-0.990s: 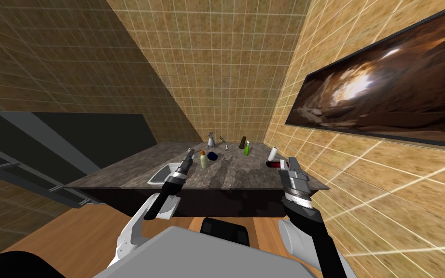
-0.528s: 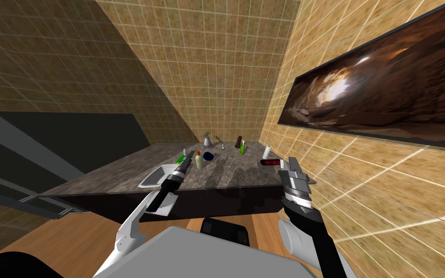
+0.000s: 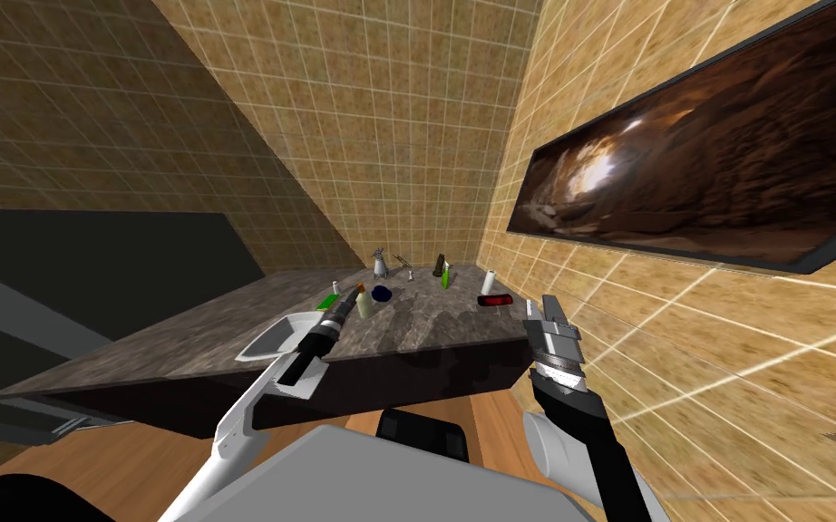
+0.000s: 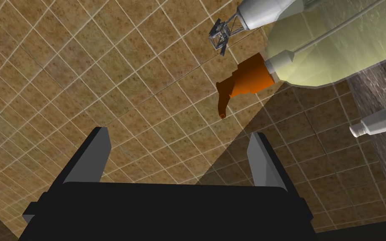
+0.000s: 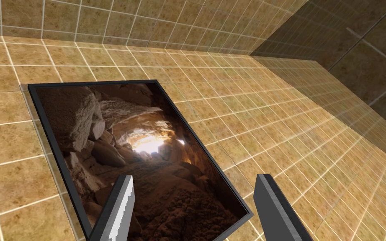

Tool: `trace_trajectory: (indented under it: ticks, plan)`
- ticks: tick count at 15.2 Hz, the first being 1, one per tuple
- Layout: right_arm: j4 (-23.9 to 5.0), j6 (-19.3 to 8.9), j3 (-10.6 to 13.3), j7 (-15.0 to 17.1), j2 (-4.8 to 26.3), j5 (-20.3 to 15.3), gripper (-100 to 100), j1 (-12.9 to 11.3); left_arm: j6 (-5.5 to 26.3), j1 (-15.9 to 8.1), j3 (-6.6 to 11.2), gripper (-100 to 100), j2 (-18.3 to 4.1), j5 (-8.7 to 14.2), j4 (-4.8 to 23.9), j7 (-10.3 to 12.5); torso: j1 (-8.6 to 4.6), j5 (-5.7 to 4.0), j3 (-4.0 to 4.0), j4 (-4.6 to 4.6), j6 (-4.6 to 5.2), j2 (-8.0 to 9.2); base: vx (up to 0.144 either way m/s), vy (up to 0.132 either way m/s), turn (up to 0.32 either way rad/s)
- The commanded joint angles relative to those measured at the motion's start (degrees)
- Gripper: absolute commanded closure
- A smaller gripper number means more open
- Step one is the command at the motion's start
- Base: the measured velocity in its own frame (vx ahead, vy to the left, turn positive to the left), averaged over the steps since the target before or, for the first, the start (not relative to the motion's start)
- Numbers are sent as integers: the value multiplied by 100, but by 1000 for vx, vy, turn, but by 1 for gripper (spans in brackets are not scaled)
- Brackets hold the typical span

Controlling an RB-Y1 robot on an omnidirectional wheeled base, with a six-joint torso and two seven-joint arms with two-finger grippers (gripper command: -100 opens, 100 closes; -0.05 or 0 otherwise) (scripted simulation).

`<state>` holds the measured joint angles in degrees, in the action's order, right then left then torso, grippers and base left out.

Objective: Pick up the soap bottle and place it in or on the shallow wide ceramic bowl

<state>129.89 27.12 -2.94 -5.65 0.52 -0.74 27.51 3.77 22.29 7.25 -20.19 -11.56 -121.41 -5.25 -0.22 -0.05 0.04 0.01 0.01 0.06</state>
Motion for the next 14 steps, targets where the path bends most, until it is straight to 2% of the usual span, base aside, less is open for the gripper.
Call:
trace_trajectory:
  ticks: [1, 4, 6, 11, 12, 13, 14]
  plan:
    - [0, 0, 0, 0, 0, 0, 0, 0, 286, -84, 81, -100, -126, -80, 102, -50, 0, 0, 0, 0, 0, 0, 0, -57, -96]
    - [0, 0, 0, 0, 0, 0, 0, 0, 488, -122, 145, -100, -218, -135, 194, -83, -2, 0, -1, -1, 1, -2, 0, -55, -100]
    - [0, 0, 0, 0, 0, 0, 0, 0, 821, -199, 273, -100, -407, -245, 378, -148, -1, 0, -1, 0, 1, -1, -6, -63, -110]
    - [0, 0, 0, 0, 0, 0, 0, 0, 1179, -274, 397, -100, -601, -350, 561, -212, -2, -1, -3, -1, 2, -5, 4, -59, -99]
    - [0, 0, 0, 0, 0, 0, 0, 0, 1343, -310, 457, -100, -699, -401, 650, -242, 0, 0, -3, -1, 0, -4, 6, -51, -92]
    - [0, 0, 0, 0, 0, 0, 0, 0, 1343, -310, 457, -100, -699, -401, 650, -242, 1, 0, -3, -1, 1, -4, 6, -45, -74]
    - [0, 0, 0, 0, 0, 0, 0, 0, 1501, -346, 515, -100, -796, -450, 738, -272, 2, 0, -3, -1, 0, -4, 8, -46, -101]
